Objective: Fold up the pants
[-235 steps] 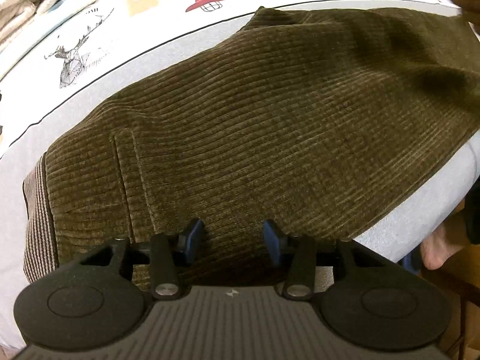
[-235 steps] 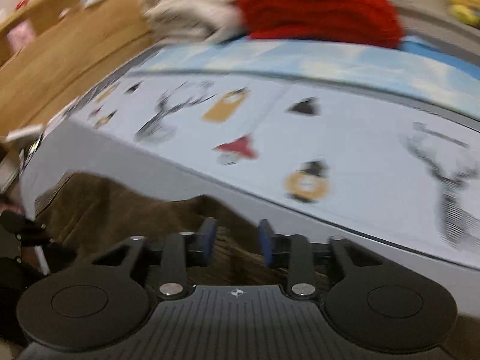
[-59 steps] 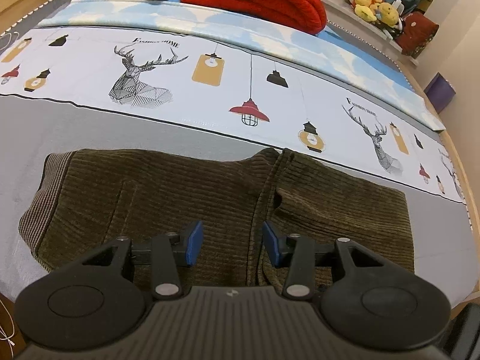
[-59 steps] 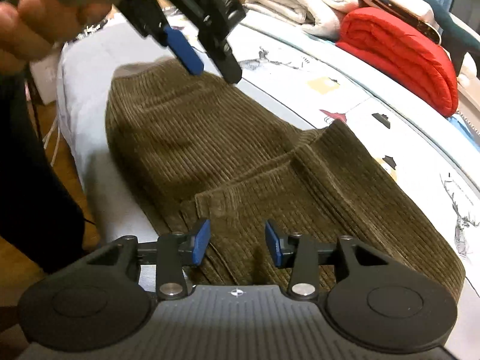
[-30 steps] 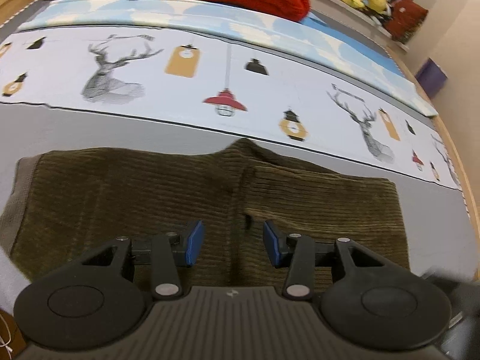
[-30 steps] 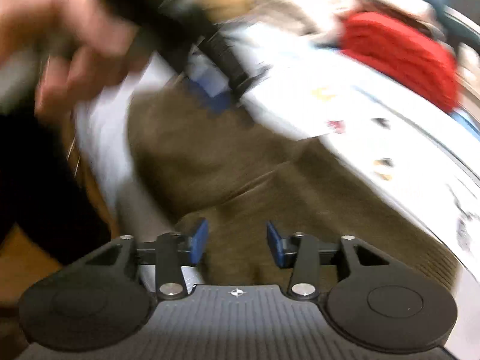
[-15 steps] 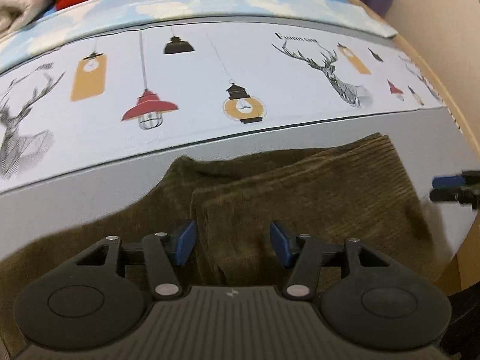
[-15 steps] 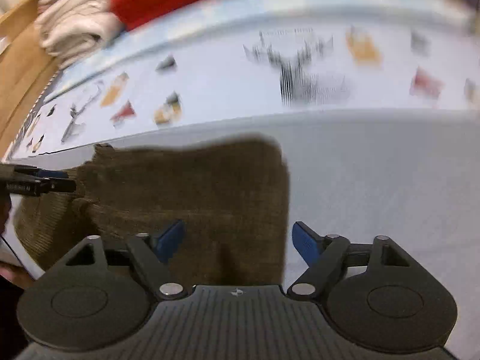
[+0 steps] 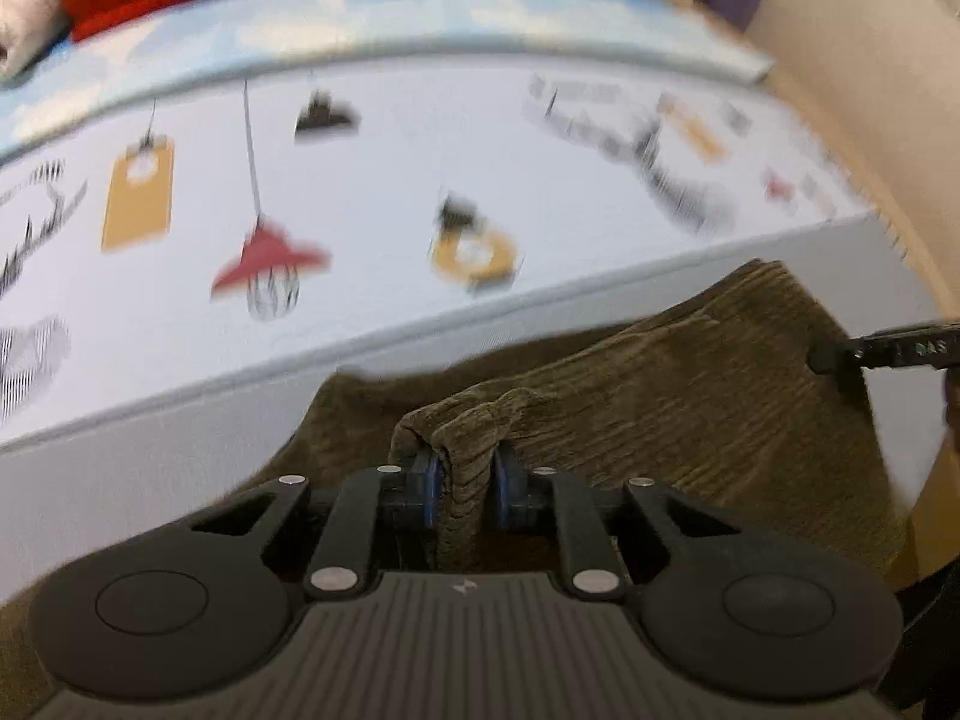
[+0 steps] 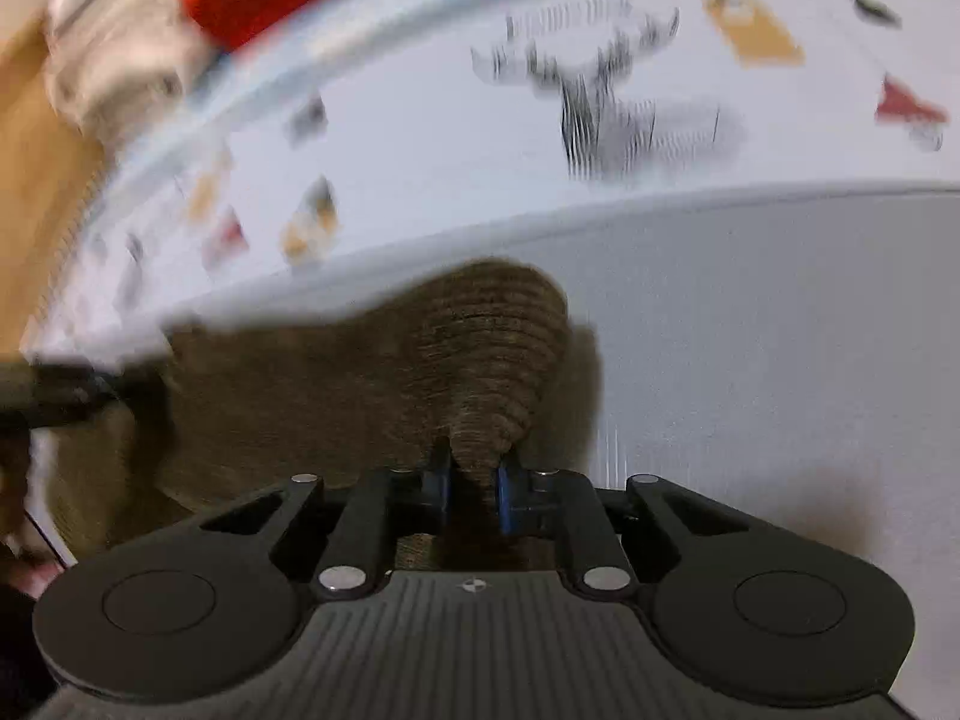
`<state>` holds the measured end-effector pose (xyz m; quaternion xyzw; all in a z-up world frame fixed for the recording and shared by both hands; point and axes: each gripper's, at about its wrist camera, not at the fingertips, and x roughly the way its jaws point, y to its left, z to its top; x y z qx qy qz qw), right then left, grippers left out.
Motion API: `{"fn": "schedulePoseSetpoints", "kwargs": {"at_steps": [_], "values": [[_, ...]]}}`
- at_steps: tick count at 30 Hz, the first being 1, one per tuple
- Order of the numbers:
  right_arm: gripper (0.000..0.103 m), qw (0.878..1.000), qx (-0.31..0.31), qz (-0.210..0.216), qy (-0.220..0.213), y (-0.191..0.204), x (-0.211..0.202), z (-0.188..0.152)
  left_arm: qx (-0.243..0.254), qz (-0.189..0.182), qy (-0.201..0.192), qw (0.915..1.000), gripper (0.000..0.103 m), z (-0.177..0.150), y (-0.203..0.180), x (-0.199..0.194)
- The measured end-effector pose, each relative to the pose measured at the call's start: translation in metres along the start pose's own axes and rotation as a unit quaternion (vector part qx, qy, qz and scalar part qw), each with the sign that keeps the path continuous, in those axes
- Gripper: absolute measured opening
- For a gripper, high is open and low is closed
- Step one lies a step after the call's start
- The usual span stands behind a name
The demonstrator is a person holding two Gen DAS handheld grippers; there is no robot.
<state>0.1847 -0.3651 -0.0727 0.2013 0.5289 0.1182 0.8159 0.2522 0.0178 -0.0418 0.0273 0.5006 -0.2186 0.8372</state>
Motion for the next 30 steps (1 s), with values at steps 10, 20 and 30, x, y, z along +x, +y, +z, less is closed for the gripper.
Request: {"fn": "schedulePoseSetpoints", "kwargs": {"at_steps": [10, 20, 30], "values": [[0.024, 0.989, -0.020, -0.122, -0.082, -0.006, -0.028, -0.008, 0.013, 0.069, -0.063, 0.9956, 0.029, 0.001, -0.019, -0.019], [0.071, 0.992, -0.105, -0.049, 0.039, 0.007, -0.024, -0.061, -0.015, -0.021, 0.093, 0.9953, 0.049, -0.039, -0.023, -0.002], [0.022, 0.996, -0.052, -0.020, 0.074, -0.006, -0.032, -0.071, 0.015, -0.073, 0.165, 0.9836, 0.021, -0.092, -0.039, 0.007]]}}
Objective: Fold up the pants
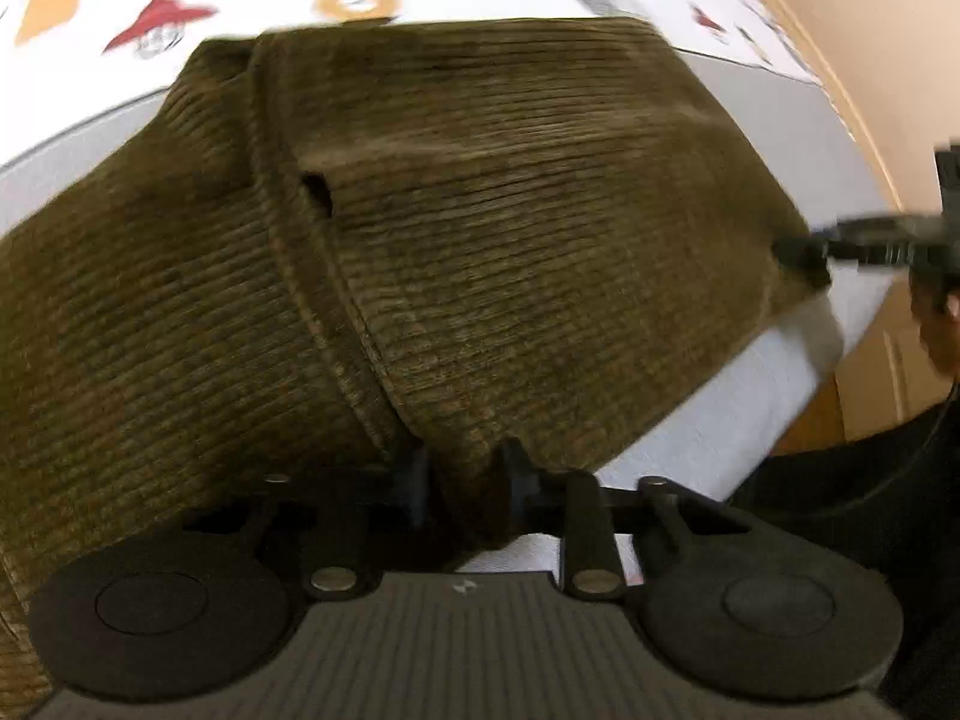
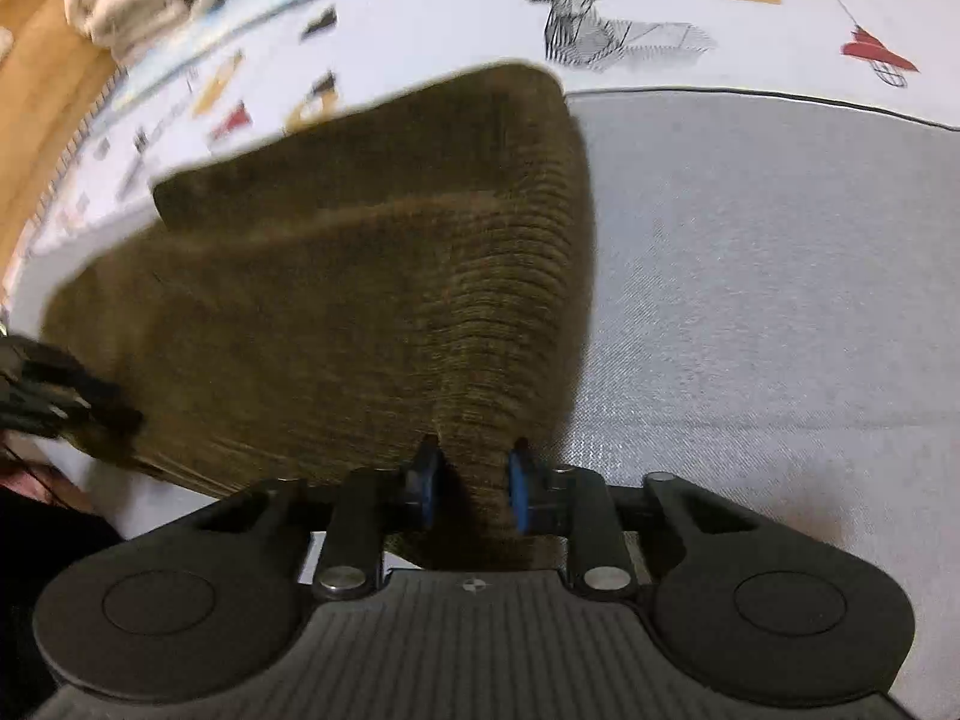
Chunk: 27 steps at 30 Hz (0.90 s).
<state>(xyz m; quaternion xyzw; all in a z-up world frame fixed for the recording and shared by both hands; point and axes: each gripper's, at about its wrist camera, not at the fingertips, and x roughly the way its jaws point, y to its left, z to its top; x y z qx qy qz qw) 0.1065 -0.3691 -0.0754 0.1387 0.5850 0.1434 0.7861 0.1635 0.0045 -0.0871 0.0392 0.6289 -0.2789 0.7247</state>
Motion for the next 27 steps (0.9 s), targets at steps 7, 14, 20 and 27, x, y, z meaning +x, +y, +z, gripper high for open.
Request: {"fn": "schedulePoseSetpoints", "kwargs": {"at_steps": [7, 14, 20, 27], "values": [[0.025, 0.997, 0.025, -0.014, 0.068, -0.016, -0.004, -0.029, 0.062, 0.007, 0.013, 0.9979, 0.042, -0.012, -0.017, 0.005], [0.044, 0.999, -0.002, -0.026, -0.021, -0.007, -0.035, -0.031, 0.071, -0.002, -0.070, 0.9950, 0.040, -0.012, -0.015, -0.032], [0.045, 0.994, -0.088, -0.064, -0.031, 0.020, -0.022, -0.033, 0.147, 0.060, -0.013, 0.9872, 0.042, -0.024, -0.035, 0.006], [0.044, 0.977, -0.069, -0.135, -0.149, 0.040, -0.051, -0.015, 0.057, 0.075, -0.174, 0.9803, 0.062, -0.035, -0.028, -0.071]]}}
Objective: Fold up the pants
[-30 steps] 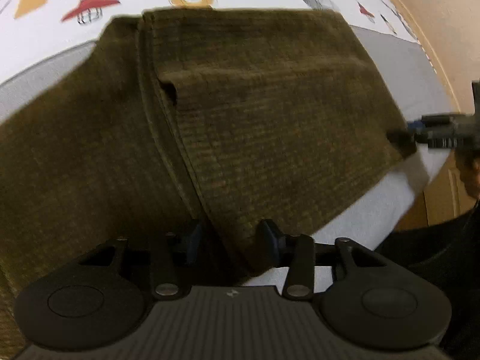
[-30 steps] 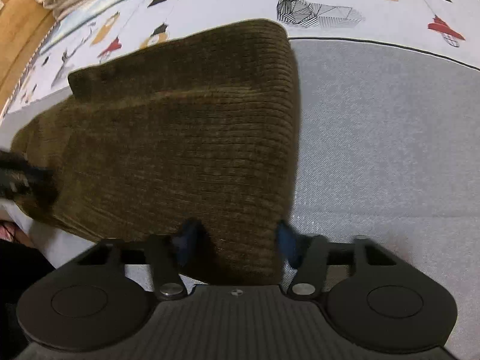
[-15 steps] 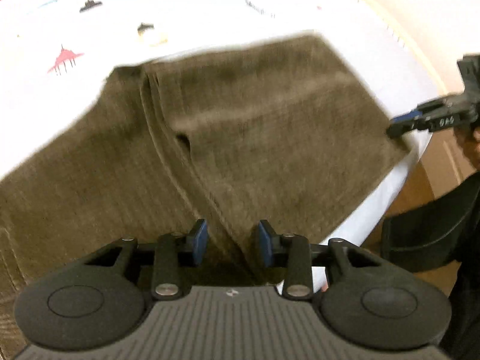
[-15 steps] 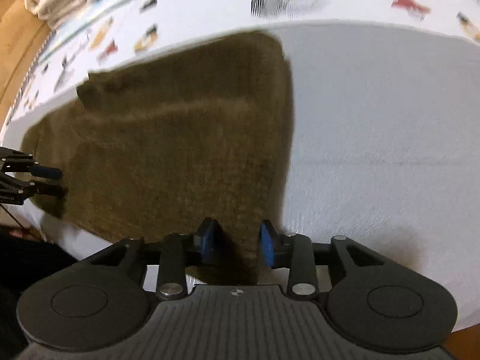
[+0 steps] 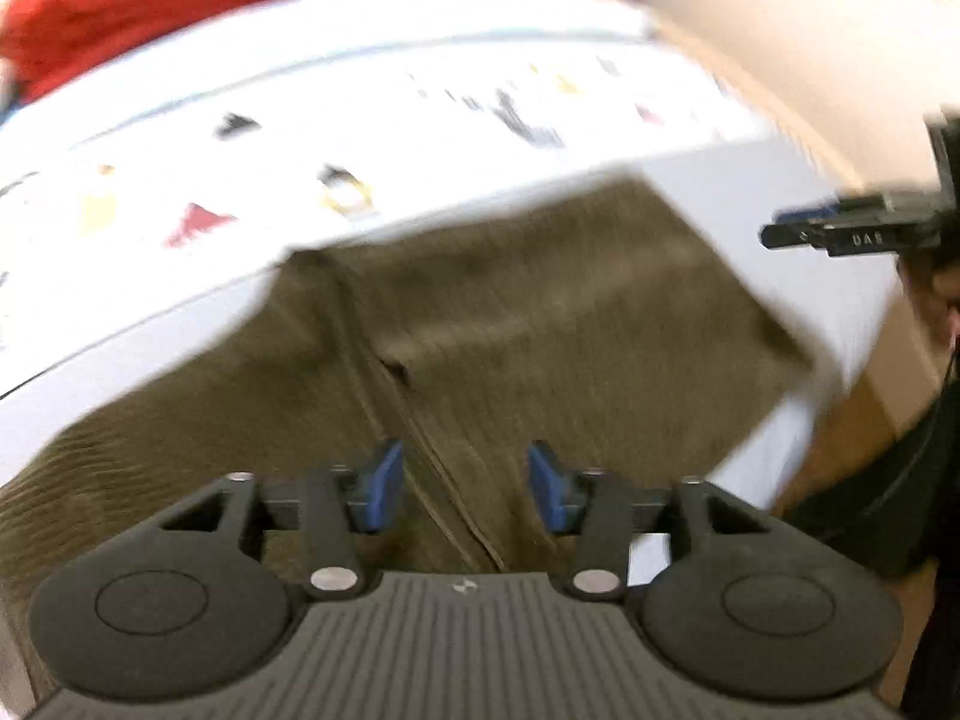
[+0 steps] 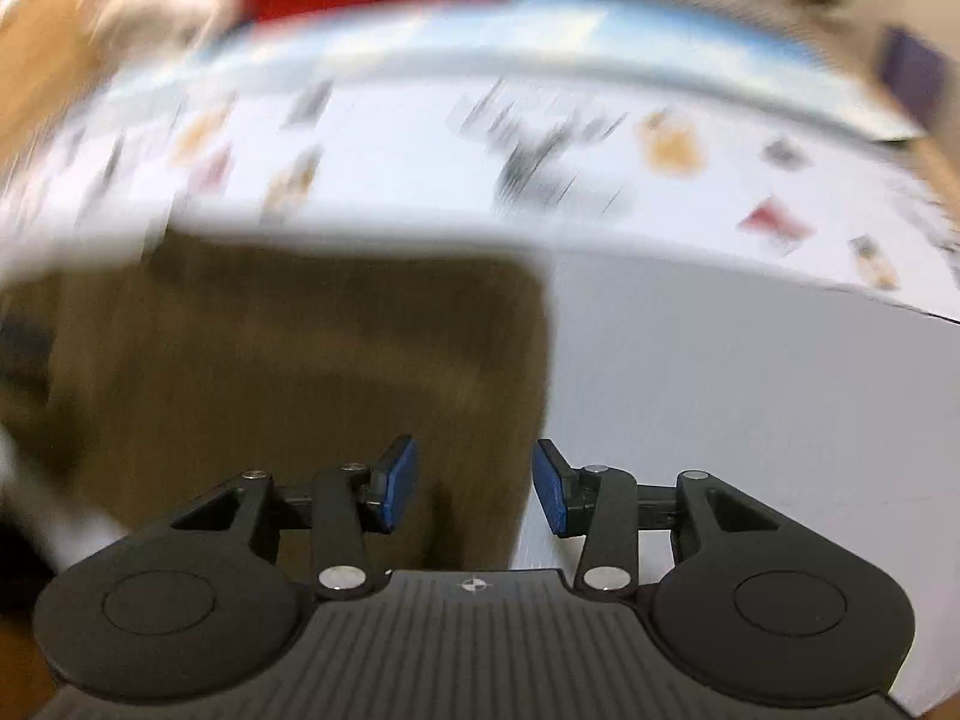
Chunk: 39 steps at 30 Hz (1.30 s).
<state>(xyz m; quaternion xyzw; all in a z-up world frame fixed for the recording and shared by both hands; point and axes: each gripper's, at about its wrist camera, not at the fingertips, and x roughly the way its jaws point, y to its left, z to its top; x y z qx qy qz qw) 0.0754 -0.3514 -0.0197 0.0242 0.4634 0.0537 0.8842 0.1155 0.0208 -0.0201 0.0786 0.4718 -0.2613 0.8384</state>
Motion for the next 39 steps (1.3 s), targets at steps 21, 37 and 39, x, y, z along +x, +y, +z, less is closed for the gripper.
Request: {"fn": "schedulePoseSetpoints", "kwargs": {"at_steps": [21, 37, 39], "values": [[0.053, 0.986, -0.038, 0.045, -0.159, 0.180, -0.005, -0.008, -0.166, 0.133, -0.086, 0.9733, 0.082, -0.132, 0.073, -0.085], [0.053, 0.992, -0.108, 0.054, -0.023, 0.212, 0.046, -0.036, -0.469, 0.046, -0.127, 0.8730, 0.080, -0.183, 0.183, -0.102], [0.053, 0.992, -0.112, 0.053, -0.005, 0.209, 0.052, -0.040, -0.510, 0.046, -0.121, 0.8502, 0.080, -0.193, 0.193, -0.101]]}}
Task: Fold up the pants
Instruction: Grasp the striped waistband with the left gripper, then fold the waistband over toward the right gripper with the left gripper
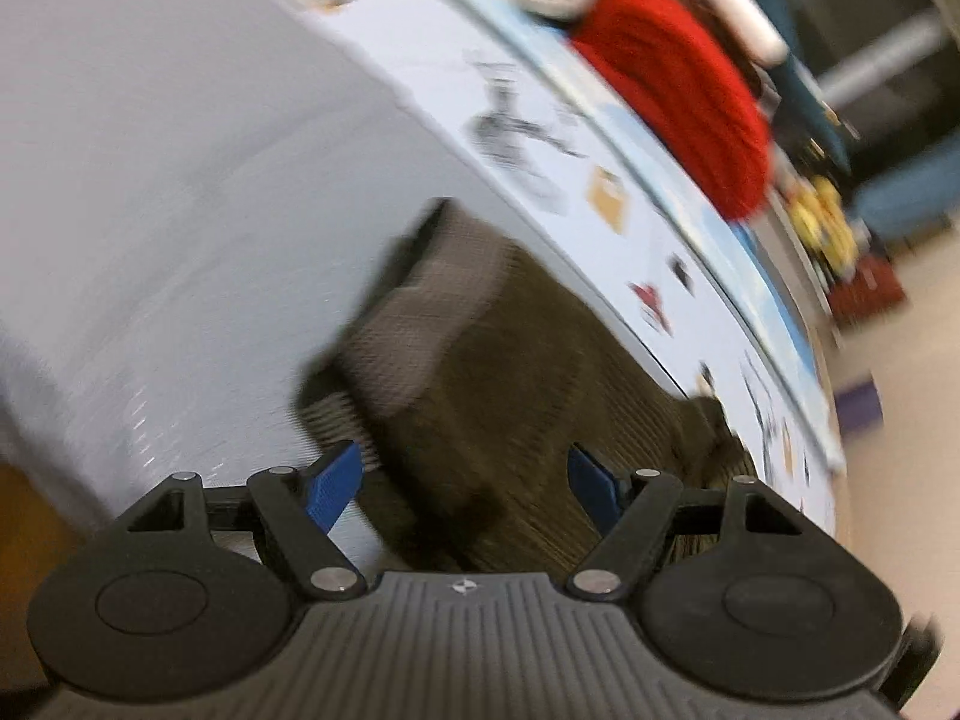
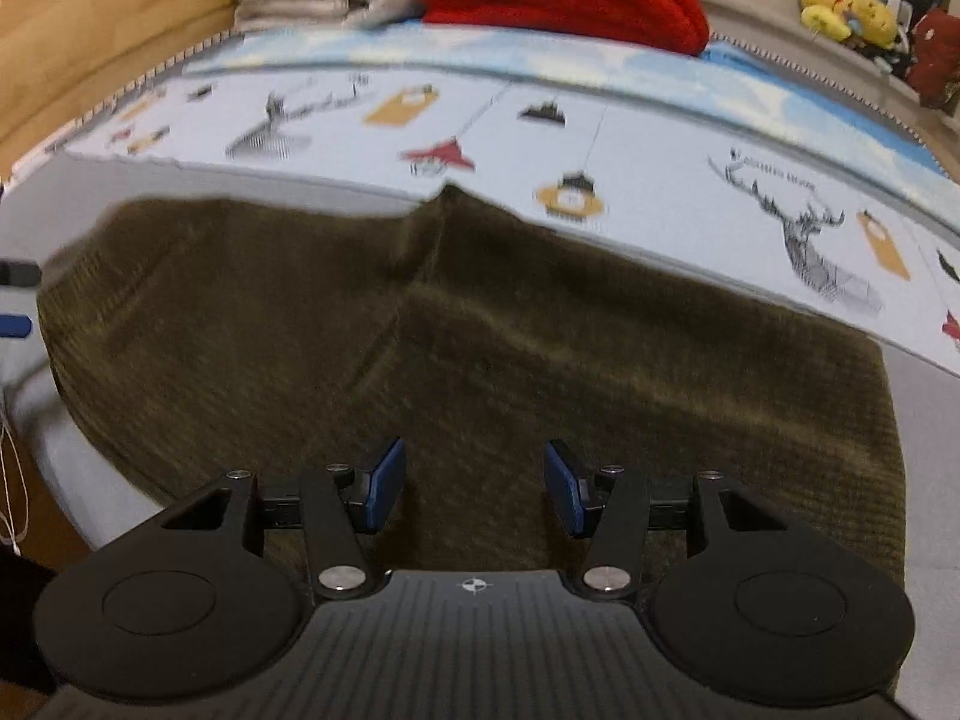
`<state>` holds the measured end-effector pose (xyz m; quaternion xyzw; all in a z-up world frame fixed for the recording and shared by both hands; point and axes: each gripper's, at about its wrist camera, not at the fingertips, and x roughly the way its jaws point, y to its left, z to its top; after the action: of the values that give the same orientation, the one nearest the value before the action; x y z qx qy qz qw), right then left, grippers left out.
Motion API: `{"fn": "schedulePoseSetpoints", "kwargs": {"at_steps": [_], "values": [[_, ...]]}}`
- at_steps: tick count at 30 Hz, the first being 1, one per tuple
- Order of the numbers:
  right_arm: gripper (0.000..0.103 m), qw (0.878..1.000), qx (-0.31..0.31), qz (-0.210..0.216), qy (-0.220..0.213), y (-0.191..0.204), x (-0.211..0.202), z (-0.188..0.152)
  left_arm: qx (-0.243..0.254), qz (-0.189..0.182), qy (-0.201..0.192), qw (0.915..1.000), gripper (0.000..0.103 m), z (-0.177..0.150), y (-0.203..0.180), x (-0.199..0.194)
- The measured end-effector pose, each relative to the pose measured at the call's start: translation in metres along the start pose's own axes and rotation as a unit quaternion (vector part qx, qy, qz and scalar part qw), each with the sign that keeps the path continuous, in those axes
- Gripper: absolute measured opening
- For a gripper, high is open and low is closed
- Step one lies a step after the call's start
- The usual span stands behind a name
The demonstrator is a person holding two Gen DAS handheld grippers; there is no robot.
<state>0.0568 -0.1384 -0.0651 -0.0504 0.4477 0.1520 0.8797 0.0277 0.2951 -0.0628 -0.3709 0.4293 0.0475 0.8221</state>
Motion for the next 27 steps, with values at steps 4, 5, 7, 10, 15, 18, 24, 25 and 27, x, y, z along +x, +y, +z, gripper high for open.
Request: {"fn": "schedulePoseSetpoints", "kwargs": {"at_steps": [4, 5, 7, 10, 15, 18, 24, 25, 27], "values": [[0.053, 0.999, -0.001, 0.004, 0.034, -0.003, 0.011, -0.006, -0.046, 0.010, 0.011, 0.9988, 0.081, 0.005, 0.014, 0.007], [0.053, 0.999, -0.007, 0.001, 0.048, -0.002, 0.016, -0.009, -0.048, 0.014, 0.015, 0.9986, 0.081, 0.005, 0.015, 0.011], [0.054, 0.998, -0.014, -0.002, 0.057, -0.001, 0.021, -0.012, -0.050, 0.023, 0.026, 0.9981, 0.081, 0.007, 0.017, 0.022], [0.054, 0.998, -0.015, -0.001, 0.059, -0.001, 0.021, -0.012, -0.045, 0.022, 0.021, 0.9985, 0.081, 0.009, 0.017, 0.032], [0.054, 0.998, -0.011, 0.004, 0.060, -0.003, 0.019, -0.012, -0.026, 0.048, 0.006, 0.9985, 0.076, 0.008, 0.004, 0.040], [0.054, 0.998, -0.009, 0.005, 0.060, -0.005, 0.018, -0.012, -0.003, 0.091, -0.010, 0.9958, 0.047, 0.007, -0.006, 0.039], [0.054, 0.999, 0.001, -0.006, 0.035, -0.008, 0.007, -0.009, 0.102, 0.078, -0.093, 0.9874, 0.031, 0.001, -0.080, 0.007], [0.054, 1.000, 0.001, -0.011, 0.019, -0.009, 0.001, -0.008, 0.120, 0.064, -0.105, 0.9851, 0.030, -0.001, -0.095, 0.002], [0.054, 1.000, 0.005, -0.022, -0.009, -0.014, -0.010, -0.006, 0.161, 0.032, -0.125, 0.9786, 0.028, -0.007, -0.129, -0.006]]}}
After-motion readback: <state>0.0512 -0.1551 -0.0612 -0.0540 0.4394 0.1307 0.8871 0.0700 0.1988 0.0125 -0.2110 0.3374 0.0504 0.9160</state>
